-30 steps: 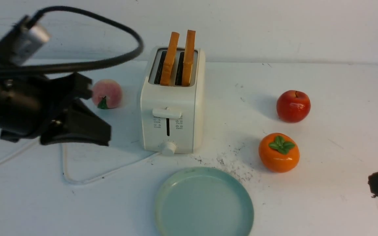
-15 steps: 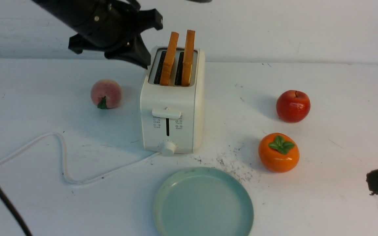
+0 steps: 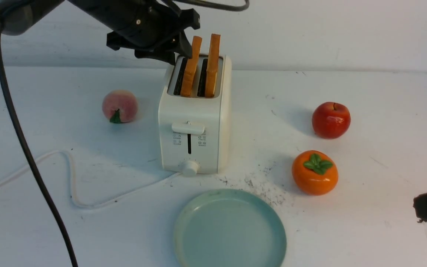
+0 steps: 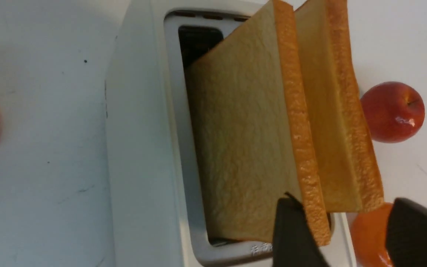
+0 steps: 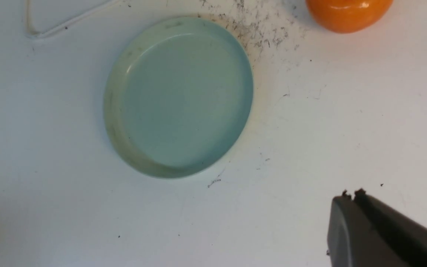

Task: Take toasted bread from bread machine on white table place on plate.
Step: 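Reach for a toast slice standing in the toaster with the left gripper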

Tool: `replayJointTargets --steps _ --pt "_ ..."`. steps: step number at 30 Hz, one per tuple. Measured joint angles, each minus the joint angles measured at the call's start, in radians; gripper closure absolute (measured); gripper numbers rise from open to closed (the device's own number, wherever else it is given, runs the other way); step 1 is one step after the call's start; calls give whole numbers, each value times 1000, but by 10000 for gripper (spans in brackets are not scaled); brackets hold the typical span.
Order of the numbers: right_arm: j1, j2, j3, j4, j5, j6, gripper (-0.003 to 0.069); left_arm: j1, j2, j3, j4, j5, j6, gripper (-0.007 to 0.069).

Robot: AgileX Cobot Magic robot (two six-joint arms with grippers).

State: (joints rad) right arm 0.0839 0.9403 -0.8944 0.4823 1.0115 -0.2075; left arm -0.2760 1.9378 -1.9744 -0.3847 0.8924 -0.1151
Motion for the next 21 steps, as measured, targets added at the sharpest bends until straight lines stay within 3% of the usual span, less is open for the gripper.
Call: replayJointTargets --steps 4,13,18,21 --pt "0 0 0 4 0 0 643 0 11 -1 -13 -7 16 169" --pt "0 0 0 6 0 0 635 -48 51 -1 46 6 115 150" --pt "0 0 0 14 1 0 629 -70 71 -1 117 -9 124 201" --pt "0 0 0 31 4 0 626 -70 82 -1 144 -11 125 303"
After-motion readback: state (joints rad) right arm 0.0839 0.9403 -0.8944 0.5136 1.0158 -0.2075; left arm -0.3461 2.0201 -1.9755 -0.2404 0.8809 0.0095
